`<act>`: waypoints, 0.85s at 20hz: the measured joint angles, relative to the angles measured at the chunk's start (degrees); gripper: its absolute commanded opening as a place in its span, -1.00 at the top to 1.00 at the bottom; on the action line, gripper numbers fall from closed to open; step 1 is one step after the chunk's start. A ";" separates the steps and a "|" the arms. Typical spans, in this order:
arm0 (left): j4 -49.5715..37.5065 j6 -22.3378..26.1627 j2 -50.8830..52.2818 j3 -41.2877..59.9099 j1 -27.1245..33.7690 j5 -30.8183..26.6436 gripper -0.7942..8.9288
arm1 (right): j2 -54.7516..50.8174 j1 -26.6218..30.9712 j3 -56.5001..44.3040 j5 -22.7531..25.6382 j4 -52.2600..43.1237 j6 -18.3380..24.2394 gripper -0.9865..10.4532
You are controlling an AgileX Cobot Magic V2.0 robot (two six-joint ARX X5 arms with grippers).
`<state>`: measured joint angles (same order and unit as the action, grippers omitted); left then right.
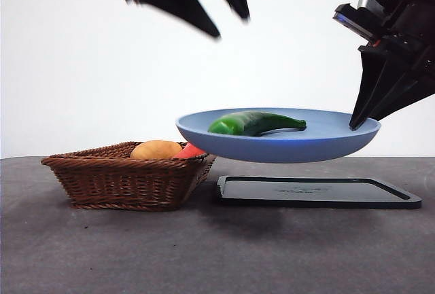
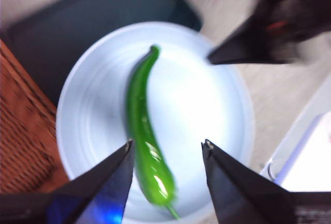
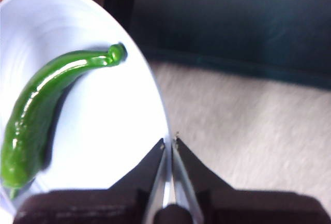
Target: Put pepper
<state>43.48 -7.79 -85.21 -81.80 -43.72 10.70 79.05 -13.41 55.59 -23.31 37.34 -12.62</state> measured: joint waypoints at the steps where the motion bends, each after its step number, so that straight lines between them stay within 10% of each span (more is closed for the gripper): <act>1: 0.02 0.55 2.56 0.00 0.00 -0.04 0.36 | 0.02 1.18 0.00 -0.04 -0.94 -0.31 0.82; 17: 2.32 1.36 20.22 0.00 0.00 -0.04 0.36 | 25.90 11.96 14.49 1.25 -6.67 -1.99 0.82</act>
<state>45.80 -6.44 -64.99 -81.80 -43.72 10.66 104.95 -1.45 70.08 -22.06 30.68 -14.61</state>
